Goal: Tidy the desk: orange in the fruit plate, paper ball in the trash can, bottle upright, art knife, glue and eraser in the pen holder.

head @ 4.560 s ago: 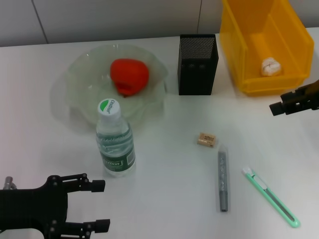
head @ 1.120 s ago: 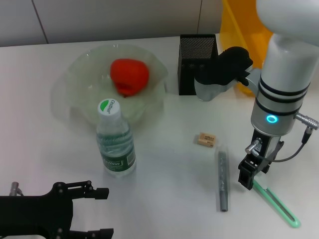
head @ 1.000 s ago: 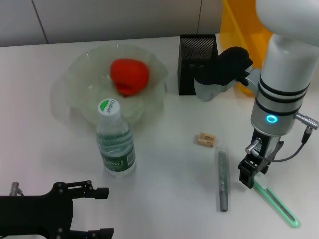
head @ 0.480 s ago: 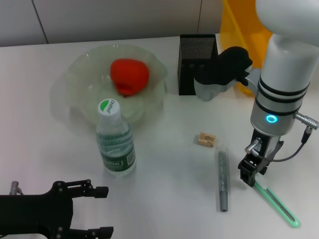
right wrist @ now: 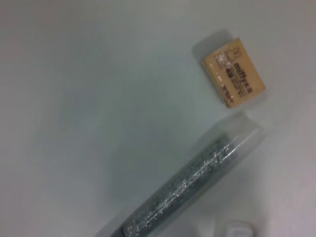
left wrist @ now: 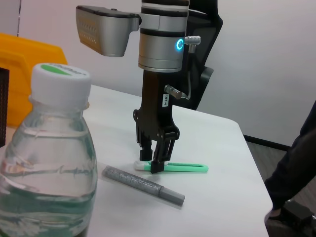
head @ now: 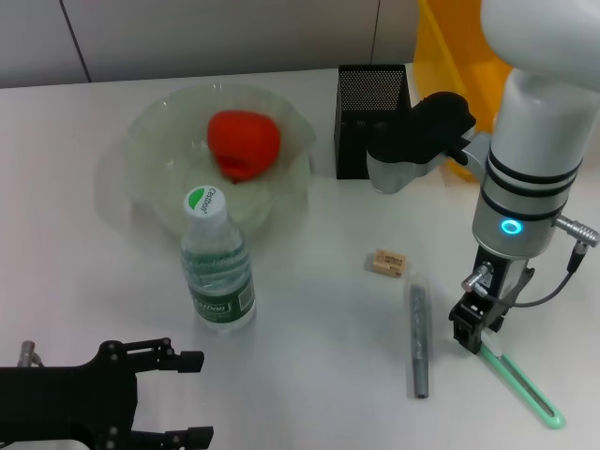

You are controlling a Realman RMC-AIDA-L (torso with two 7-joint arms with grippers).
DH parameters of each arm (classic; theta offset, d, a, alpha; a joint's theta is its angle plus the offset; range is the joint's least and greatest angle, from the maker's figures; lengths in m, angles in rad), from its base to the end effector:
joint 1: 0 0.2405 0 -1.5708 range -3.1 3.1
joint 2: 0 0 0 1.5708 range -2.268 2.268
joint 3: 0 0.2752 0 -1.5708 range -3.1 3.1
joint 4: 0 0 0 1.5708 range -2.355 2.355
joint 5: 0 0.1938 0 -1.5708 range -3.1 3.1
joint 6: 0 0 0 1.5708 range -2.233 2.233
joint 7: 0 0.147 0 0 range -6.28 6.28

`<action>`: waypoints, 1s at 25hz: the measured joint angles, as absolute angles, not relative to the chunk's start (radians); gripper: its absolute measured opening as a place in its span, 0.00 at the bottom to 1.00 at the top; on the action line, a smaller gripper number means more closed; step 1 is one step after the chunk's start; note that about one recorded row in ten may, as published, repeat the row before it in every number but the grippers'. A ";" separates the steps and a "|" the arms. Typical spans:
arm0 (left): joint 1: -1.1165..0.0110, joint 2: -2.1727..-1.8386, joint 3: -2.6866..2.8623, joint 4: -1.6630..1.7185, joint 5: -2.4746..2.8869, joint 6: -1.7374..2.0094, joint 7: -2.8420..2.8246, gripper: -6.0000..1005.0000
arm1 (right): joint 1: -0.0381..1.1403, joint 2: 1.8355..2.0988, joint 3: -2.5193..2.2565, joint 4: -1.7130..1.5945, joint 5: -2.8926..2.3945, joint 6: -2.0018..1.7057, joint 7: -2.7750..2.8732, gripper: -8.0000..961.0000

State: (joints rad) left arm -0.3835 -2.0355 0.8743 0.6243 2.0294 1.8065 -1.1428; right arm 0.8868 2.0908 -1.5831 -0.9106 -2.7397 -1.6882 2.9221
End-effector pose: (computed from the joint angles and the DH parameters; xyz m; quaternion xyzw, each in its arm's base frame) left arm -0.2936 0.2418 -0.0213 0.9678 0.1248 0.2183 0.0129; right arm 0.2067 0.3427 -0.0529 -0.8038 0.4248 -0.3952 0.1312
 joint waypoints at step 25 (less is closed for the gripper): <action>-0.381 -2.037 0.873 0.624 2.025 1.807 -1.144 0.81 | 0.809 2.072 -1.385 -1.328 -2.778 -1.822 2.843 0.19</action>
State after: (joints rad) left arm -0.3810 -2.0371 0.8730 0.6243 2.0254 1.8067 -1.1440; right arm 0.8093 2.0720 -1.3845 -1.3277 -2.7779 -1.8224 2.8434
